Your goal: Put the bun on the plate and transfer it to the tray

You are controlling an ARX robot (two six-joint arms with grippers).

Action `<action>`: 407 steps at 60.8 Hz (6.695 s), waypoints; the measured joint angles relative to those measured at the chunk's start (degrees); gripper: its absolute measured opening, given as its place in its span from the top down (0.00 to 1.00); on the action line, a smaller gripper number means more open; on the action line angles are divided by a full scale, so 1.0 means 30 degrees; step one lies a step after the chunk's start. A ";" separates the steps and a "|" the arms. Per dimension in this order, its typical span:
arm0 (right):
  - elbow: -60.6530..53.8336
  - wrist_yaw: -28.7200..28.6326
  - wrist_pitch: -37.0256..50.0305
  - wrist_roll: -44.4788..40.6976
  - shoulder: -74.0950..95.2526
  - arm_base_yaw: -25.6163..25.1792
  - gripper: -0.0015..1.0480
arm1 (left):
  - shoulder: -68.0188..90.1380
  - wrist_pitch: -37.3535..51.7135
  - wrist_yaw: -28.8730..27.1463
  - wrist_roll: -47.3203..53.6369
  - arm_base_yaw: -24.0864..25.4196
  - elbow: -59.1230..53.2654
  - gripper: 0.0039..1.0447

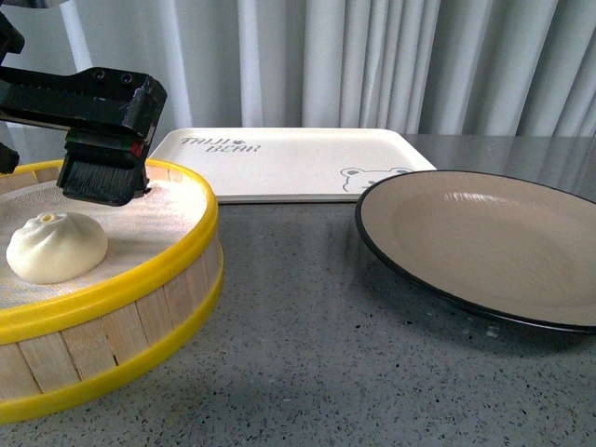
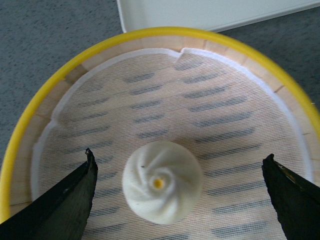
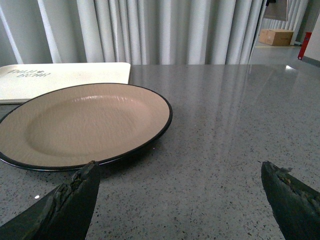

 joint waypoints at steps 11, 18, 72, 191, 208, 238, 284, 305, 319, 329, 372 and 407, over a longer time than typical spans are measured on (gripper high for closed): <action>0.0000 0.0000 0.0000 0.0000 0.0000 0.0000 0.08 | 0.0277 -0.0583 0.0044 0.0153 0.0809 0.0022 0.06; 0.0000 0.0000 0.0000 0.0000 0.0000 0.0000 0.08 | 0.0277 -0.0933 0.0415 0.0087 0.0918 0.0022 0.06; 0.0000 0.0000 0.0000 -0.0007 0.0000 0.0000 0.08 | 0.1304 -0.1719 0.0546 -0.0423 0.0153 0.0007 0.50; 0.0000 0.0000 0.0000 0.0000 0.0000 0.0000 0.08 | 0.9151 -0.0554 0.1574 0.3315 -0.9908 1.2327 0.97; 0.0000 0.0000 0.0000 0.0000 0.0000 0.0000 0.08 | 1.1664 -0.0561 0.1355 0.3869 -1.0491 1.3165 0.97; 0.0000 0.0000 0.0000 -0.0007 0.0000 0.0000 0.08 | 1.3952 -0.0503 0.0066 0.3774 -0.9785 1.4542 0.97; 0.0000 0.0000 0.0000 -0.0007 0.0000 0.0000 0.08 | 1.3668 -0.2222 0.1552 0.2973 -0.9398 1.6327 0.04; 0.0000 0.0000 0.0000 0.0000 0.0000 0.0000 0.08 | 0.7839 -0.1122 0.2098 0.1348 -0.8204 1.2757 0.06; 0.0000 0.0007 0.0000 0.0000 0.0000 0.0000 0.08 | -0.0685 -0.0627 0.2244 0.1566 -0.5938 0.6492 0.06; 0.0000 0.0000 0.0000 0.0000 0.0000 0.0000 0.08 | -0.5661 -0.2178 0.3373 0.2295 -0.3249 0.3126 0.06; 0.0000 -0.0007 0.0000 0.0000 0.0000 0.0000 0.08 | -1.9045 0.9471 0.5013 0.0546 0.6018 -1.4783 0.96; 0.0000 0.0000 0.0000 0.0000 0.0000 0.0000 0.08 | -2.2287 0.9967 0.5020 0.0539 0.6025 -1.8433 0.96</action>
